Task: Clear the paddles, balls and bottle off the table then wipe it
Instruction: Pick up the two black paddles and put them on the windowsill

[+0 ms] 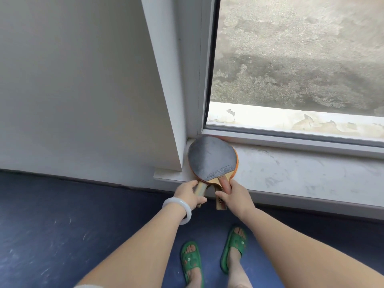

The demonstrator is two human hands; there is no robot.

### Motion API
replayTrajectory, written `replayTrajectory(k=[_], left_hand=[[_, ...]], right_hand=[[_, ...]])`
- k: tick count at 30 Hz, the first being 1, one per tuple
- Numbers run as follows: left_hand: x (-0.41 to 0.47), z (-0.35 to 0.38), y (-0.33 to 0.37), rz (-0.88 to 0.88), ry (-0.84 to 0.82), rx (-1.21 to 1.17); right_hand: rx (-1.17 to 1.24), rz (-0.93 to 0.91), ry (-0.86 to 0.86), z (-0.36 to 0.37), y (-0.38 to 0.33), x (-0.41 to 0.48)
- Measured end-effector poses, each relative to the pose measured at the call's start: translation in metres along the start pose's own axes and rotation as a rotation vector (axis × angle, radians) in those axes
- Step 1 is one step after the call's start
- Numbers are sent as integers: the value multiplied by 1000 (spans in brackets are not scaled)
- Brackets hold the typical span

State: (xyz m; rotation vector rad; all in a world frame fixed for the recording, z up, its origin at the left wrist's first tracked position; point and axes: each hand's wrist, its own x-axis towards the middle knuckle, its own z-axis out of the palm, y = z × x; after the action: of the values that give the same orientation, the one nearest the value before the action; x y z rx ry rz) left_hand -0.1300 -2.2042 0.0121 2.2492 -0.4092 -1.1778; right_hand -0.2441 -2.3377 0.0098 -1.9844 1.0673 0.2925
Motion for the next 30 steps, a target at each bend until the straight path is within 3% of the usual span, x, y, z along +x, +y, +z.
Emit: replayTrajectory(k=[20, 30], left_hand=[[-3, -3, -4, 55, 86, 191], [-12, -9, 5, 115, 191, 149]], right_hand=[[-68, -15, 17, -3, -3, -9], [-181, -40, 102, -17, -8, -19]])
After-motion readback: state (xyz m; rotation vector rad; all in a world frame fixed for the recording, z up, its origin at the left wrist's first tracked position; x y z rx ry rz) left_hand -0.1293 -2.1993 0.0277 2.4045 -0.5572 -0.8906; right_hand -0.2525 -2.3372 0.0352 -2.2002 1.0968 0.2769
